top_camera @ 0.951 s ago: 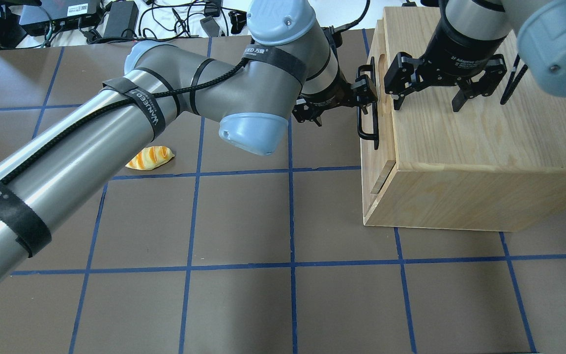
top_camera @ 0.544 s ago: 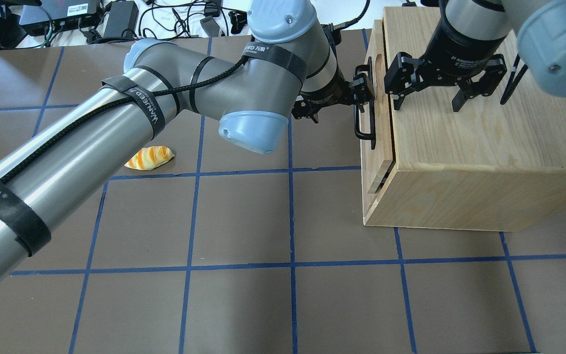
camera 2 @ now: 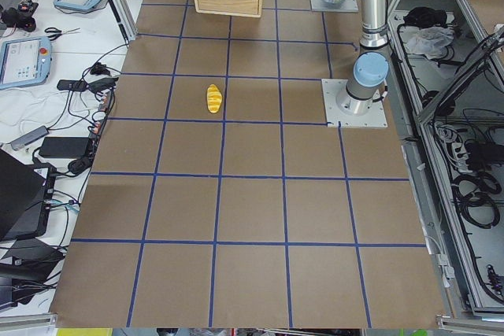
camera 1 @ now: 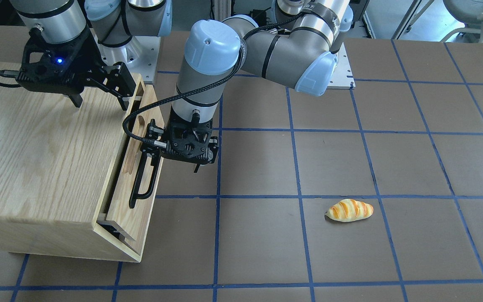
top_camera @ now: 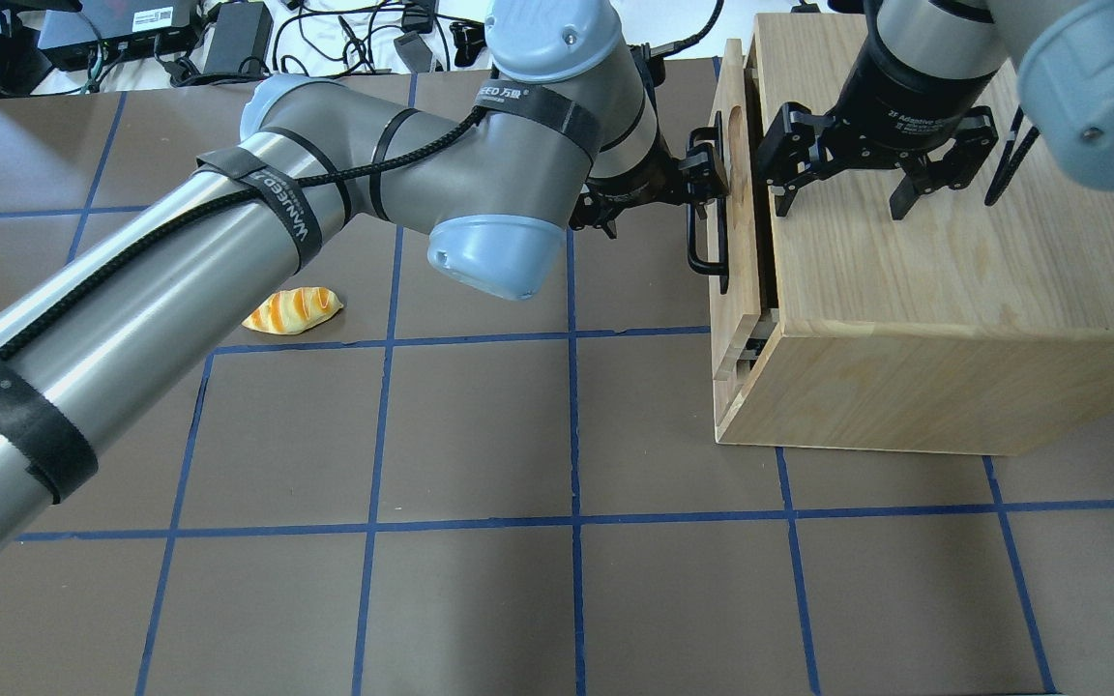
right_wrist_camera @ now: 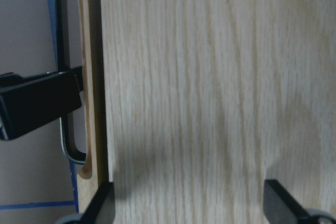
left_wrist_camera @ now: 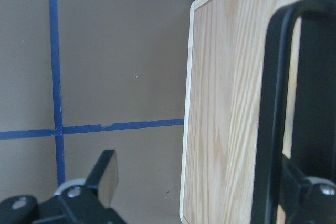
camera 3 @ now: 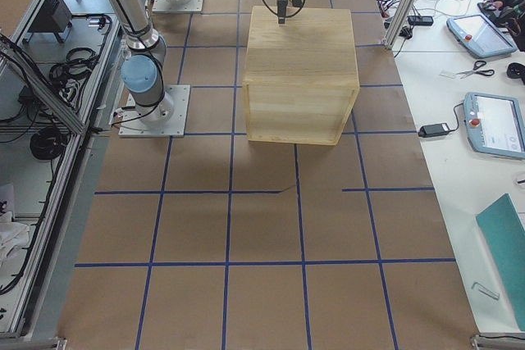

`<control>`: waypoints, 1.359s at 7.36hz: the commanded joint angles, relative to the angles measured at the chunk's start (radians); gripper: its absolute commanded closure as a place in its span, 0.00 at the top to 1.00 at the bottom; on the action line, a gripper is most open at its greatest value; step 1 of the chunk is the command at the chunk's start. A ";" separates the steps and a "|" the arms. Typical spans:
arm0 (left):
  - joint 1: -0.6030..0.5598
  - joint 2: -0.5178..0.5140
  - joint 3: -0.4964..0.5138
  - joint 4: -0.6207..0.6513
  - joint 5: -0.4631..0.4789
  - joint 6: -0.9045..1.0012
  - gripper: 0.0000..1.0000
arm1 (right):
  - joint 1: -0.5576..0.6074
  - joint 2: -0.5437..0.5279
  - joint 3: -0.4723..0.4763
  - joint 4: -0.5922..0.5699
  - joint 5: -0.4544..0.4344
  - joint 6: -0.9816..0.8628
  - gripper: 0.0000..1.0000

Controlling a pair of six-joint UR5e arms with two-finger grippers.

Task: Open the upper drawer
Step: 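Pull the drawer handle with the left gripper away from the cabinet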

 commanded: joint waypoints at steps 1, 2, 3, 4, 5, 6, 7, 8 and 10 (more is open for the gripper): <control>0.007 0.005 0.002 -0.002 0.004 0.013 1.00 | 0.000 0.000 0.000 0.000 -0.001 0.000 1.00; 0.012 0.010 0.005 -0.003 0.004 0.028 1.00 | 0.000 0.000 0.000 0.000 0.001 0.000 1.00; 0.020 0.012 0.011 -0.006 0.004 0.037 1.00 | -0.001 0.000 0.000 0.000 -0.001 0.000 1.00; 0.030 0.012 0.011 -0.017 0.004 0.039 1.00 | 0.000 0.000 0.000 0.000 0.001 0.000 1.00; 0.032 0.010 0.014 -0.019 0.004 0.039 1.00 | 0.000 0.000 0.000 0.000 0.001 0.000 1.00; 0.041 0.012 0.014 -0.019 0.004 0.043 1.00 | 0.000 0.000 0.000 0.000 0.001 0.000 1.00; 0.061 0.018 0.013 -0.020 0.004 0.072 1.00 | 0.000 0.000 0.000 0.000 0.001 0.000 1.00; 0.076 0.021 0.014 -0.029 0.004 0.080 1.00 | 0.000 0.000 0.000 0.000 0.001 0.000 1.00; 0.083 0.019 0.012 -0.034 0.028 0.106 1.00 | 0.000 0.000 0.000 0.000 -0.001 0.000 1.00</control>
